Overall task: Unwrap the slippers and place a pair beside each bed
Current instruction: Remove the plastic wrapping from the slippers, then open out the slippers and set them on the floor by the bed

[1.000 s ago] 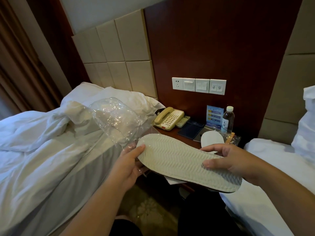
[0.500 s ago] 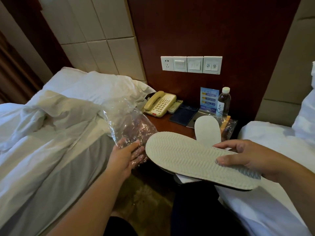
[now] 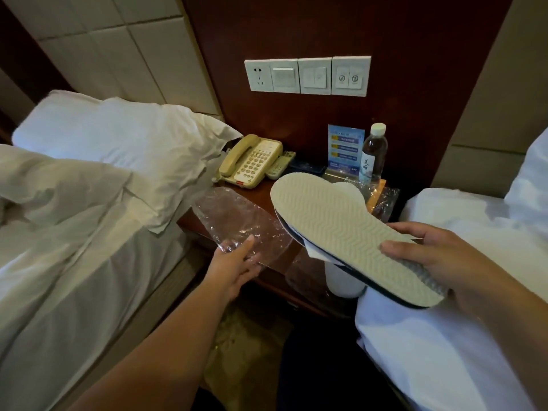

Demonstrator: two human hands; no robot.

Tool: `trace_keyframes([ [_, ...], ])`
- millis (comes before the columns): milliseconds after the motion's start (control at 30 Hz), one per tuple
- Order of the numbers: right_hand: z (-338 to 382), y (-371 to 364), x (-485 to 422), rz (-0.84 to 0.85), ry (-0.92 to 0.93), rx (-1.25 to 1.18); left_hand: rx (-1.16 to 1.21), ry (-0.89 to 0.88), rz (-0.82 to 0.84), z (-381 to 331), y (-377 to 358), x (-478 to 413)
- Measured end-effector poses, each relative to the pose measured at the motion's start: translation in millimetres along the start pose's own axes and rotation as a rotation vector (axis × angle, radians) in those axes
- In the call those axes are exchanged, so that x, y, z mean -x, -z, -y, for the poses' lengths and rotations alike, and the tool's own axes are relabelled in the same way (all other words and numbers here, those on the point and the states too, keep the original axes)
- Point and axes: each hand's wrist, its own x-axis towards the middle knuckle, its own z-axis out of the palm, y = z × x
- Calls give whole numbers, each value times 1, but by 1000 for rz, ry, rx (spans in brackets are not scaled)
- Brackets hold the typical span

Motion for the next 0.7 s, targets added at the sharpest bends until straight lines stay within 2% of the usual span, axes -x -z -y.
trace_keyframes([
  [100,-2,2,-2,-38,-19,-15,-123,148,90,2,-11,-3],
  [200,-4,3,0,-48,-37,-48,-177,191,36,8,-15,-3],
  [333,-6,-1,2,-54,-40,-55,-295,99,-120,17,-16,7],
  [500,-1,-21,8,-74,30,-90,-306,-54,-22,19,-21,42],
  [700,7,-51,16,-278,182,-34,-244,-249,81,-4,-38,102],
])
